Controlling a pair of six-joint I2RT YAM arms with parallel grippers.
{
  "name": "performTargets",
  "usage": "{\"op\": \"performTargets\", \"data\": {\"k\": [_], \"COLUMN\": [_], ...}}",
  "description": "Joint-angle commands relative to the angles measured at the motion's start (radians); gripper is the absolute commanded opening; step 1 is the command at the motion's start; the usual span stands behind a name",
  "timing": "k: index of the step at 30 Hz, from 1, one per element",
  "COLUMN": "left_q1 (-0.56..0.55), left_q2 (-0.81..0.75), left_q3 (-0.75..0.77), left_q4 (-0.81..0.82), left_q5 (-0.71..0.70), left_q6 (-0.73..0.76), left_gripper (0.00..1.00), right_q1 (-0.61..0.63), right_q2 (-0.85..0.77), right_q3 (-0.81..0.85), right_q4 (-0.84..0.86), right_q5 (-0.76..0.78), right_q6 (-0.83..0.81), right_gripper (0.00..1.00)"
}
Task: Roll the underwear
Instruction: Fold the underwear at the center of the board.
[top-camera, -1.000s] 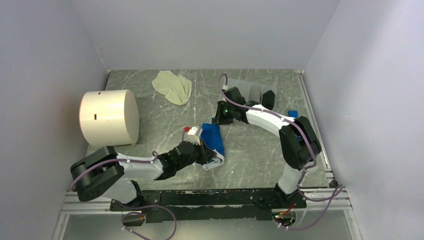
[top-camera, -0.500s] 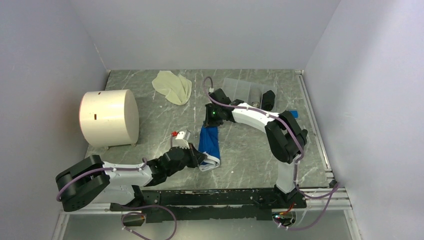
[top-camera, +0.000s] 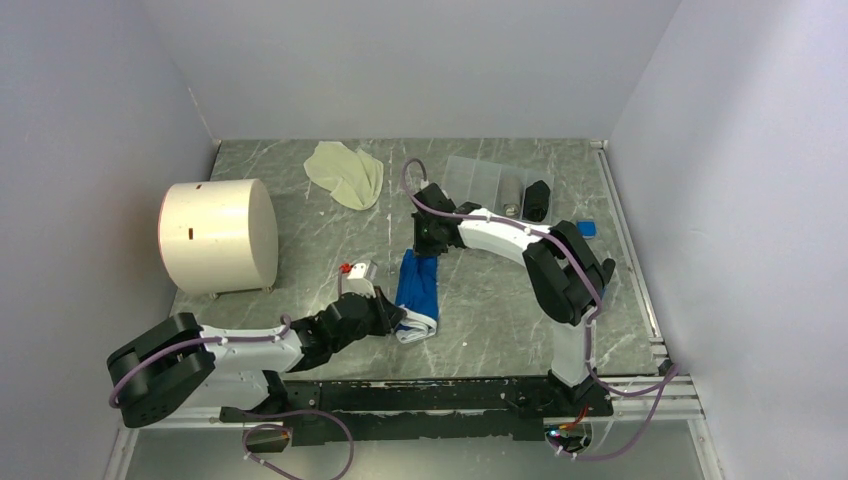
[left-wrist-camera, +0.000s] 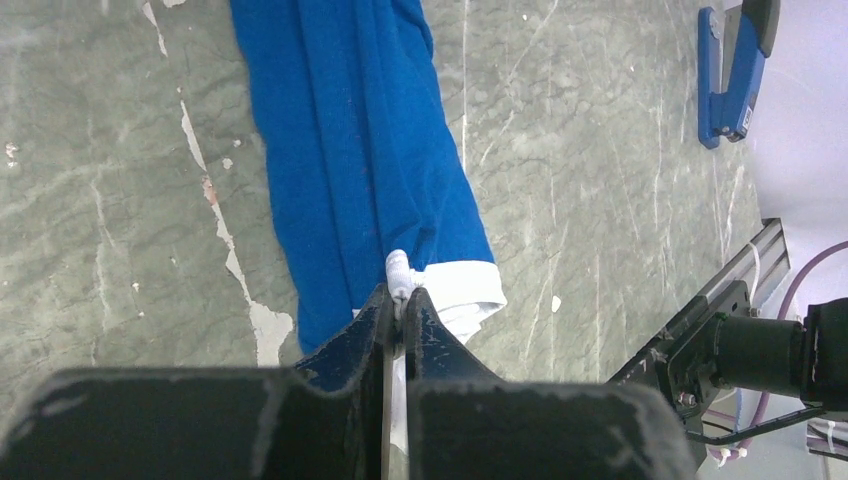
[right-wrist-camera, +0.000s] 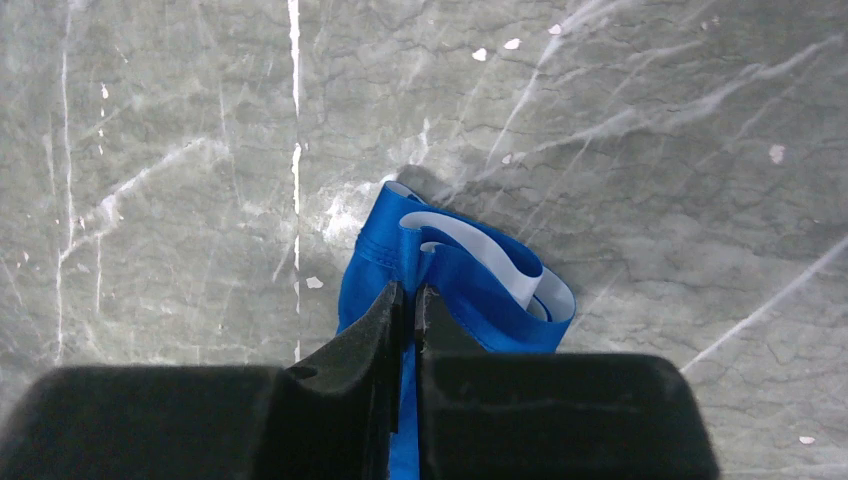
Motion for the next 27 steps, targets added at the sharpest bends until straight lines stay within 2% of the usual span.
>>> {"op": "performTargets", "data": {"k": [1, 4, 10, 14, 17, 20, 23, 27], "left_q1": [0.007, 0.017, 0.027, 0.028, 0.029, 0.030, 0.030, 0.030], "left_q2": [-0.014, -0.007, 0.031, 0.049, 0.053, 0.048, 0.031, 0.023], "left_q3": [0.029, 0.024, -0.015, -0.018, -0.004, 0.016, 0.030, 0.045], "left_q4": [-0.009, -0.016, 0.005, 0.007, -0.017, -0.044, -0.075, -0.086], "left_q5": [0.053, 0.060, 0.070, 0.067, 0.062, 0.056, 0.047, 0.052], "left_q6": [0.022, 0.003, -0.032, -0.026, -0.012, 0.001, 0.015, 0.039], "left_gripper": [0.05, 0.05, 0.05, 0.05, 0.05, 0.05, 0.06, 0.07], "right_q1": [-0.005, -0.005, -0.005, -0.013, -0.023, -0.042, -0.055, -0.059], "right_q2": [-0.075, -0.062, -0.003, -0.001, -0.036, -0.097, -0.175, -0.227], "right_q3": [0.000, 0.009, 0.057, 0.093, 0.102, 0.067, -0.036, -0.141], "right_q4": [0.021, 0.013, 0.006, 0.006, 0.009, 0.015, 0.053, 0.111], "right_q5": [0.092, 0.096, 0.020, -0.056, -0.100, -0.108, -0.098, -0.126], "right_q6": [0.019, 0.016, -0.014, -0.055, -0.084, -0.104, -0.114, -0.118], "right_gripper": [0.05, 0.06, 0.16, 0.34, 0.43, 0.44, 0.43, 0.30]}}
